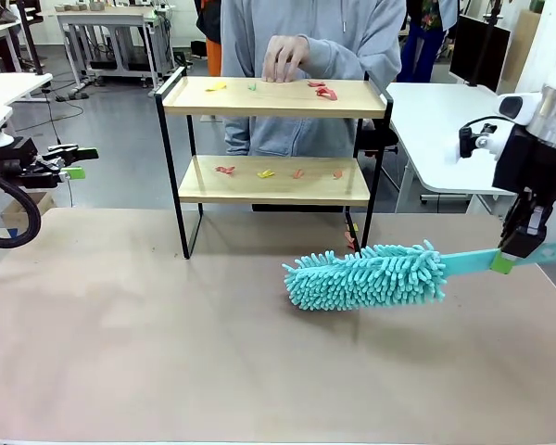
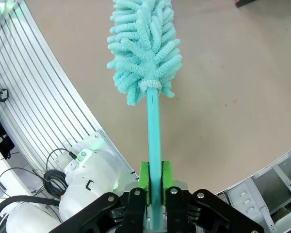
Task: Clean the shelf.
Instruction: Clean the specific section of the Shelf indicated by the human with the Duster.
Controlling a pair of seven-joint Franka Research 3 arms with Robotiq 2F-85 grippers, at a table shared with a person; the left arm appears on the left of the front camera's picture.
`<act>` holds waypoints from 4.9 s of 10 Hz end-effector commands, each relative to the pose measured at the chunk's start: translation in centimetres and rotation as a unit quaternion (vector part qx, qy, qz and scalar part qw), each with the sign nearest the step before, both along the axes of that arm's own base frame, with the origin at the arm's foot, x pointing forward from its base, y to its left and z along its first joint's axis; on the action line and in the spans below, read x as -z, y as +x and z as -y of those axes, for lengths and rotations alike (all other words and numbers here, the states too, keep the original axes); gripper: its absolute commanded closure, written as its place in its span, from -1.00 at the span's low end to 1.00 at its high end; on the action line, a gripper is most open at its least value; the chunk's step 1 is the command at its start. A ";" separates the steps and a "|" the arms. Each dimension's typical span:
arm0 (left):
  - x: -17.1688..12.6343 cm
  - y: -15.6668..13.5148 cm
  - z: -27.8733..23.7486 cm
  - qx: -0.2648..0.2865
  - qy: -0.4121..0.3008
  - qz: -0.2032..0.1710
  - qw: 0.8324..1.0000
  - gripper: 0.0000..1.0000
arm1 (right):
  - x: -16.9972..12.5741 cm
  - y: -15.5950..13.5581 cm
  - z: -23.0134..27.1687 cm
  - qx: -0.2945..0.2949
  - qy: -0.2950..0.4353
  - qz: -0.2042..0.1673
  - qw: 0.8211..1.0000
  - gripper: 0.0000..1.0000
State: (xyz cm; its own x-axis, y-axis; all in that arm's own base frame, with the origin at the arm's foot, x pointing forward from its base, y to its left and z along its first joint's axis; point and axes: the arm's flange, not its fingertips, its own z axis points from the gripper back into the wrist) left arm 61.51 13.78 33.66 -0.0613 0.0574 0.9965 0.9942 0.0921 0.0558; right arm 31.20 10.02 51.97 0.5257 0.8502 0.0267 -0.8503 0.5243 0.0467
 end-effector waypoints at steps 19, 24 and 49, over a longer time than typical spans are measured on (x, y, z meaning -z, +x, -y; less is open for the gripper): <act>-0.3 -0.2 0.0 -0.002 -0.002 0.006 1.000 -1.00 | -17.7 -6.0 -19.8 0.205 0.333 0.085 0.916 0.74; -0.3 -0.2 0.0 -0.002 -0.002 0.006 1.000 -1.00 | -17.6 -6.4 -19.9 0.199 0.334 0.075 0.918 0.74; -0.3 -0.2 0.0 -0.002 -0.002 0.006 1.000 -1.00 | -20.7 5.2 -42.6 0.454 0.125 0.236 0.850 0.74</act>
